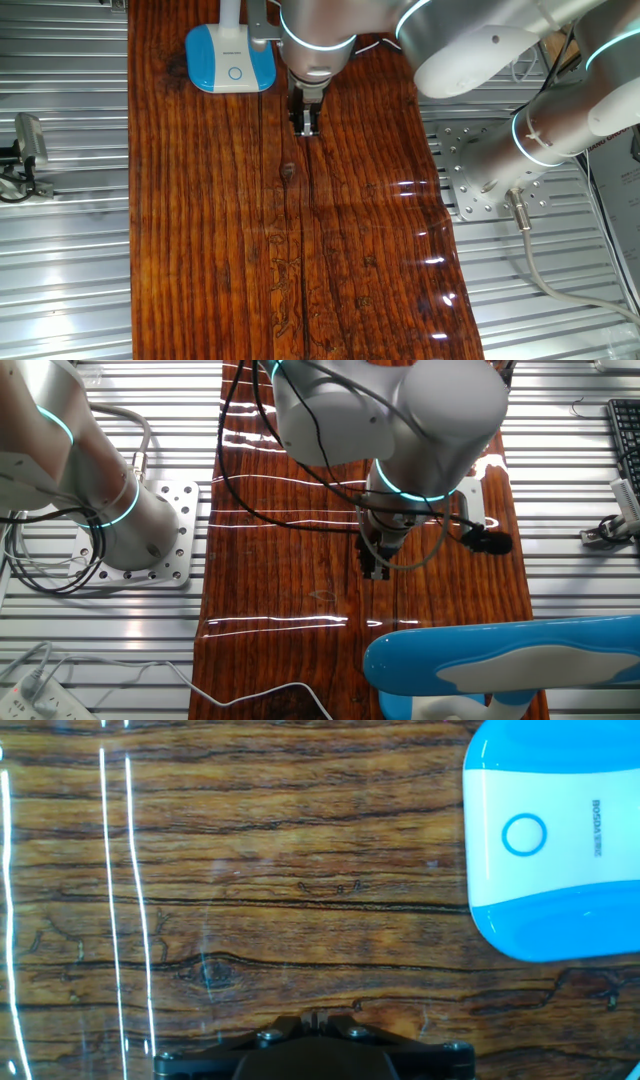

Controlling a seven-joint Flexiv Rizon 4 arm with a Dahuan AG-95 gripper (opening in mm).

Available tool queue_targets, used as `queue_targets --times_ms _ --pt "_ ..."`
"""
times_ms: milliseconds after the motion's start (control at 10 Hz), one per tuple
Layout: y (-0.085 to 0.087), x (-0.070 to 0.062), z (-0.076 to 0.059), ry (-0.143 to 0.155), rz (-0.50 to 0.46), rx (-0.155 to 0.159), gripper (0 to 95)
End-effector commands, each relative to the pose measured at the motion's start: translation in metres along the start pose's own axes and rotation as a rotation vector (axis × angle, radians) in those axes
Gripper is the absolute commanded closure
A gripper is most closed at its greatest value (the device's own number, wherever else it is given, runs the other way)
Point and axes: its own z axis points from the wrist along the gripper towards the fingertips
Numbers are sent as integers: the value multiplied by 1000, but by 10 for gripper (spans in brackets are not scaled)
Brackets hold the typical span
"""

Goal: Turn on the desk lamp by pressing the button

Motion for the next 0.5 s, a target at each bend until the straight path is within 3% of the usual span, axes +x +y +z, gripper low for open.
queue_targets --times_ms 100,500 --pt "-7 2 4 -13 -30 -1 950" --pt "-28 -4 2 0 -63 -29 950"
